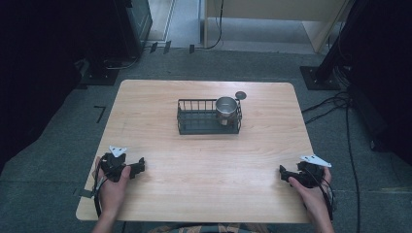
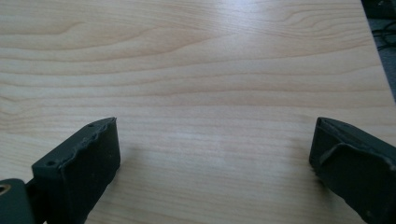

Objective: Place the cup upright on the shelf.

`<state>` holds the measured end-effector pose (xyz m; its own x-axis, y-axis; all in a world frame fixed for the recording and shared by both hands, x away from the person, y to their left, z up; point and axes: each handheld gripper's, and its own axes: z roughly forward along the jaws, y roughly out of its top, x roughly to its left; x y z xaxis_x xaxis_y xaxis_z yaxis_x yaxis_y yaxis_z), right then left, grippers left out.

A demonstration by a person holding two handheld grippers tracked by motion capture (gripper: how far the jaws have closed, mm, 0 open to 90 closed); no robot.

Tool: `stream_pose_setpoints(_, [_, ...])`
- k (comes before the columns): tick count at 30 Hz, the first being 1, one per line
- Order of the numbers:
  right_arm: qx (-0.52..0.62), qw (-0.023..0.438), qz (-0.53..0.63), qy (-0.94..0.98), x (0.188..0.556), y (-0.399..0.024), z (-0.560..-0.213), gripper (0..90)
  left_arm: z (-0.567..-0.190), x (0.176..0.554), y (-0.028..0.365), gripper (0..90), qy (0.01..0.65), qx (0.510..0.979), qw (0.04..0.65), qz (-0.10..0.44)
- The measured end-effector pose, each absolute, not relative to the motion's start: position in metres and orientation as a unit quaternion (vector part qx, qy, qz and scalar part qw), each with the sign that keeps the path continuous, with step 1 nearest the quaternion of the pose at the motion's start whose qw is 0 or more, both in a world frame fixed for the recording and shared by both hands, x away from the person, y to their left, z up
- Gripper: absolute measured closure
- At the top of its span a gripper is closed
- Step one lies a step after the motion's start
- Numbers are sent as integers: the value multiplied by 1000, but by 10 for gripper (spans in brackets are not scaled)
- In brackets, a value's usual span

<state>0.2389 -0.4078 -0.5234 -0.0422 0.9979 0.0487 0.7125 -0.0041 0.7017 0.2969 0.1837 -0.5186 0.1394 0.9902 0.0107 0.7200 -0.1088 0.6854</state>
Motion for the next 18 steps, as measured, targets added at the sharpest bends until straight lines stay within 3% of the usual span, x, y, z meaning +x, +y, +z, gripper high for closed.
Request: stream_pose_setpoints(18, [642,259,287,662,236,-408,-526,10,-519,297,184,0,608,703,275,246])
